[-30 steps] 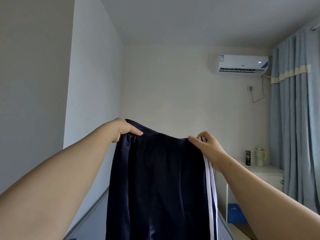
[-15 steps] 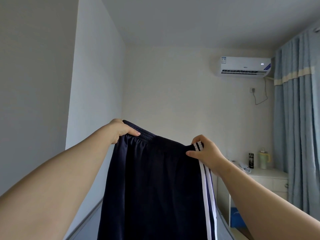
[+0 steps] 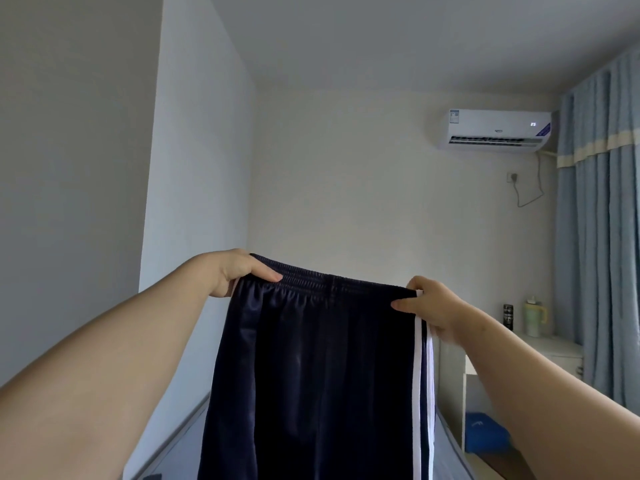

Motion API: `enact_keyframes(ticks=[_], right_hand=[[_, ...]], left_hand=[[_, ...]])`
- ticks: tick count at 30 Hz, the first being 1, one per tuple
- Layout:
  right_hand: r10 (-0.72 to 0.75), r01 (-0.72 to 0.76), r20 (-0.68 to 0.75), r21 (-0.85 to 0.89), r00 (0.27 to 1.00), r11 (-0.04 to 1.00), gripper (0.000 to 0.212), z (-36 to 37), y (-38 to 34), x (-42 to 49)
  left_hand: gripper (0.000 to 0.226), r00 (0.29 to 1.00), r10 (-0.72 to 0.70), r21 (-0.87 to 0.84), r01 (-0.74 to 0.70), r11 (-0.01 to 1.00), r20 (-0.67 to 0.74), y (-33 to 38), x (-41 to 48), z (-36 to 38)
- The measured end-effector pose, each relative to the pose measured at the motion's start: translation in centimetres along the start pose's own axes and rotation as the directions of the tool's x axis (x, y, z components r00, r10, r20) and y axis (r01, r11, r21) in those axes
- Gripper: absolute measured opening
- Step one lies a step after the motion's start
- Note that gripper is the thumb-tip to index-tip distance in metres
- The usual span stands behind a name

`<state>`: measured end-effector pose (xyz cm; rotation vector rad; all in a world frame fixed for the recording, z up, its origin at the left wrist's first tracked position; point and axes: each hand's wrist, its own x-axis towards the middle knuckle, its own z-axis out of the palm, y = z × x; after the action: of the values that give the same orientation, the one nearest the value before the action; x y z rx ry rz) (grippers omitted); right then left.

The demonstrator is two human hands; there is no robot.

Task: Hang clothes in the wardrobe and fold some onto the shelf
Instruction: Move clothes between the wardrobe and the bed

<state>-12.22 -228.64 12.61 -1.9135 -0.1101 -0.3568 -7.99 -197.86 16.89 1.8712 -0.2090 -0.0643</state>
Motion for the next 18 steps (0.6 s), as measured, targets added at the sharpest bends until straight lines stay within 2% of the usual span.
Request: enact_keyframes(ticks=[2,4,7,9,11,13,15,16,18], right_hand=[[0.039,-0.066,0.094,0.303,0.995,0.951,0.009,-0.3,0.1,-0.2],[0.076,-0.15,0.182,0.434,0.98,0.888,0.014,-0.5,0.4,-0.3],[0.256,-0.317,0.203,0.376,0.945,0.871,0.023,0.2,1.1,-0.4],[0.336,-0.347,0.093,0.333,0.937,0.877,0.023,0.8,1.4,-0.5],[0.355,-0.33,-0.016,0.331,0.935,0.884,0.026,1.5,1.5,-0.3],[0.347,-0.299,-0.064,0.377,0.936,0.876,0.031,2.5,1.2,-0.3],[0.311,-0.266,-0.042,0.418,0.949,0.869,0.032,4.0,0.4,-0.4],[0.29,-0.251,-0.024,0.435,0.957,0.865,0.03,4.8,-0.1,-0.5],[0.255,-0.227,0.001,0.459,0.967,0.859,0.024,6.1,-1.2,-0.7]], left_hand=[[0.008,0.998,-0.029,-0.098,0.034,0.995,0.048,-0.7,-0.4,-0.3],[0.012,0.995,-0.038,-0.205,0.057,0.977,0.096,-1.8,-0.7,-0.2],[0.022,0.991,-0.092,-0.302,0.118,0.946,0.098,-3.6,-0.3,1.1],[0.027,0.98,-0.196,-0.276,0.199,0.94,0.04,-4.3,0.3,2.6],[0.02,0.964,-0.263,-0.291,0.239,0.926,-0.044,-4.1,0.4,4.7],[0.011,0.964,-0.216,-0.357,0.151,0.922,-0.152,-3.2,0.4,7.1],[0.019,0.948,-0.107,-0.378,-0.015,0.926,-0.3,-2.4,0.6,9.5],[0.015,0.93,-0.034,-0.331,-0.096,0.939,-0.366,-2.1,0.6,10.6],[0.005,0.906,0.111,-0.185,-0.202,0.962,-0.409,-1.6,0.2,12.7]])
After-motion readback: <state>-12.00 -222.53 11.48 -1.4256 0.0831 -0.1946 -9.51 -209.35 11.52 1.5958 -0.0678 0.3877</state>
